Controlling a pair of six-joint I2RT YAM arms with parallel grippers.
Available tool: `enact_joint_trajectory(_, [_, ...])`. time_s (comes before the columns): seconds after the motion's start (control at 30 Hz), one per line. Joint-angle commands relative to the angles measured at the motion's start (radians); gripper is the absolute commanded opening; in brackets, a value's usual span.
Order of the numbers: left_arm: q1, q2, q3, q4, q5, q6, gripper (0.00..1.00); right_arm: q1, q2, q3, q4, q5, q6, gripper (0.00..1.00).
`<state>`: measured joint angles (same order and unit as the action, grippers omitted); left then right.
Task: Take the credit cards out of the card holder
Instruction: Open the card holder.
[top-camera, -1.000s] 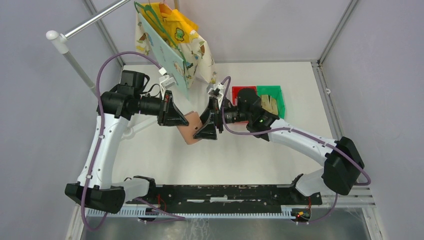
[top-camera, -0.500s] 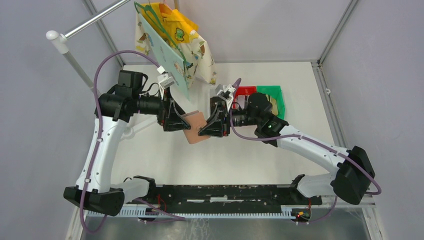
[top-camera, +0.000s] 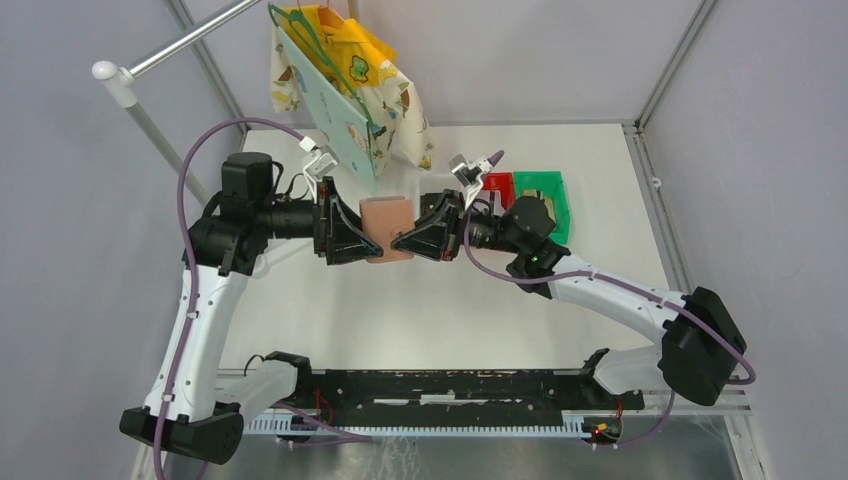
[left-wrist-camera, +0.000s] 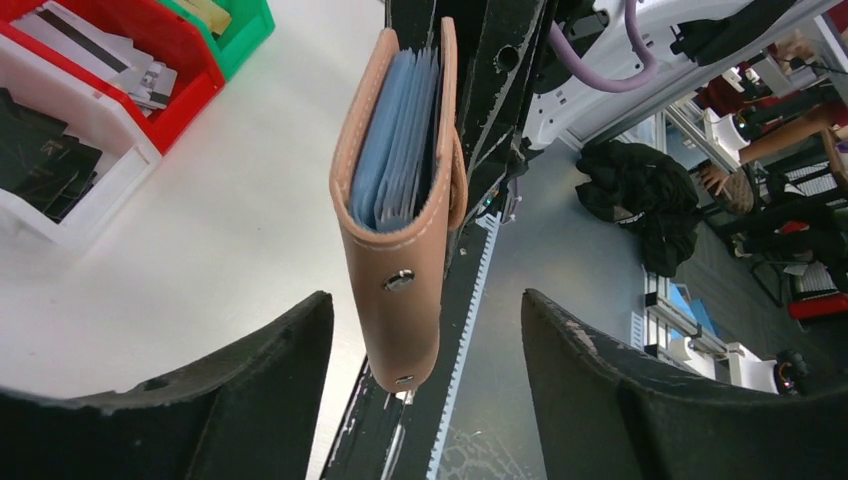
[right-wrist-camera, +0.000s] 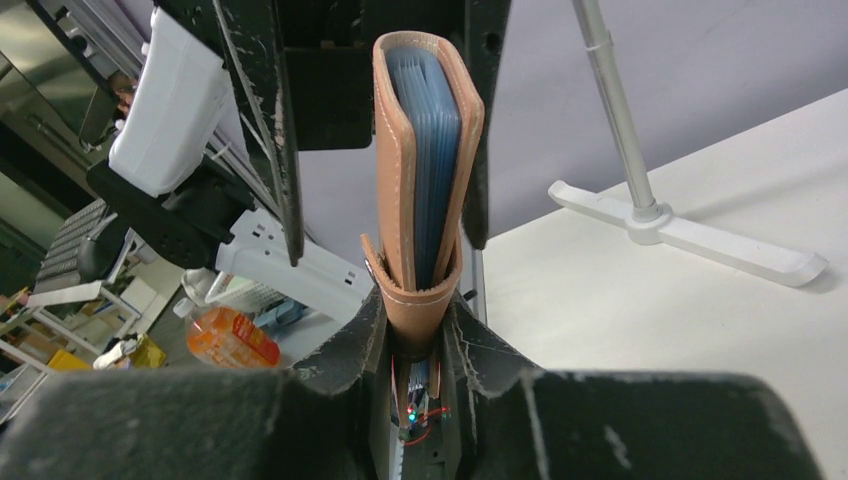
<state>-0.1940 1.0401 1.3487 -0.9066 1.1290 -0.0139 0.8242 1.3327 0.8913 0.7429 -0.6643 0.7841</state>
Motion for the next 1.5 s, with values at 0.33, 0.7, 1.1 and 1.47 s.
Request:
enact_joint_trajectory(0.33, [0.0,-0.016,-0.055,0.006,-0.032,0.002,0.33,0.044,-0.022,0.049,0.034,0.115,-0.032,0.02])
enact_joint_trajectory(0.7, [-0.005,-0.035,-0.049,0.08,-0.386,0.05,0.02,0.049,-0.075,0.234,-0.612,0.444,-0.327,0.66])
enact_joint_trajectory(1.1, [-0.009,-0.03,-0.135,0.124,-0.509,-0.034,0.02,0.288,0.13,0.536,-0.976,1.045,-0.381,0.63])
enact_joint_trajectory(1.47, [-0.01,-0.061,-0.138,0.088,-0.455,-0.021,0.02,0.35,0.233,0.637,-0.993,1.209,-0.35,0.51])
